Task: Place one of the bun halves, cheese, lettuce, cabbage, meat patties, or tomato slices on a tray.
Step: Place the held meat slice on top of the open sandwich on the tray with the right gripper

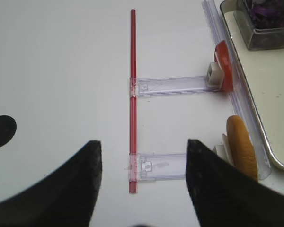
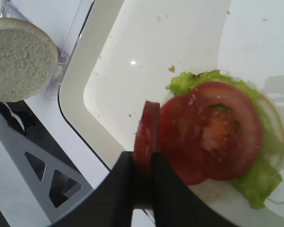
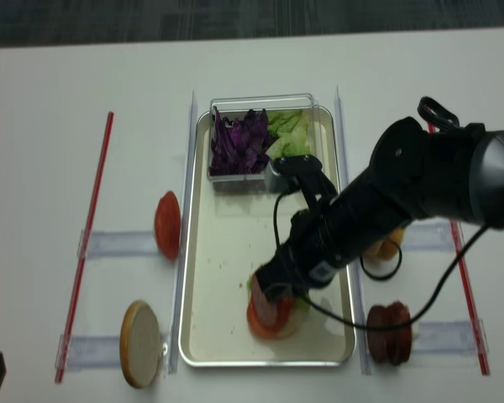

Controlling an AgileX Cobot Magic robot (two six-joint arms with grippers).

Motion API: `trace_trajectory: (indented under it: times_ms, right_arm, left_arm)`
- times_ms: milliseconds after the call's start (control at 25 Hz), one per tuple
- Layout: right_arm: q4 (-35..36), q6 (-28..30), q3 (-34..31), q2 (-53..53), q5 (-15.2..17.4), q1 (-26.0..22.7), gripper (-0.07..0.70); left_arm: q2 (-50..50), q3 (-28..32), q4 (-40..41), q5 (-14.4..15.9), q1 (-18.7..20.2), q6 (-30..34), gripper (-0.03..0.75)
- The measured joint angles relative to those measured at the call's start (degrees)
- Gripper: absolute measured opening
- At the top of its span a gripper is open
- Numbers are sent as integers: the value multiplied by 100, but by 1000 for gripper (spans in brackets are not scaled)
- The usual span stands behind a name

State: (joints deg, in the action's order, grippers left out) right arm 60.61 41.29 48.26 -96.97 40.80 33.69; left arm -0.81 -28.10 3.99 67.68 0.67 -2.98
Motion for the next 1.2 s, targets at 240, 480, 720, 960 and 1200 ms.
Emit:
trace_trajectory:
  times_ms: [240, 480, 720, 960, 1200]
  right_arm:
    - [8, 110, 37, -37, -71, 0, 123]
    - [8, 132, 37, -144, -95, 0, 123]
    - [-42, 143, 37, -154, -167, 0, 123]
    - [-140, 143, 37, -180, -188, 0, 135]
    - [-205, 143, 37, -188, -284, 0, 279]
  left_arm:
    - [0, 0, 0, 0, 0, 0, 366]
    - [0, 0, 0, 0, 0, 0, 366]
    - [0, 0, 0, 0, 0, 0, 366]
    - [0, 0, 0, 0, 0, 0, 366]
    - [0, 0, 0, 0, 0, 0, 366]
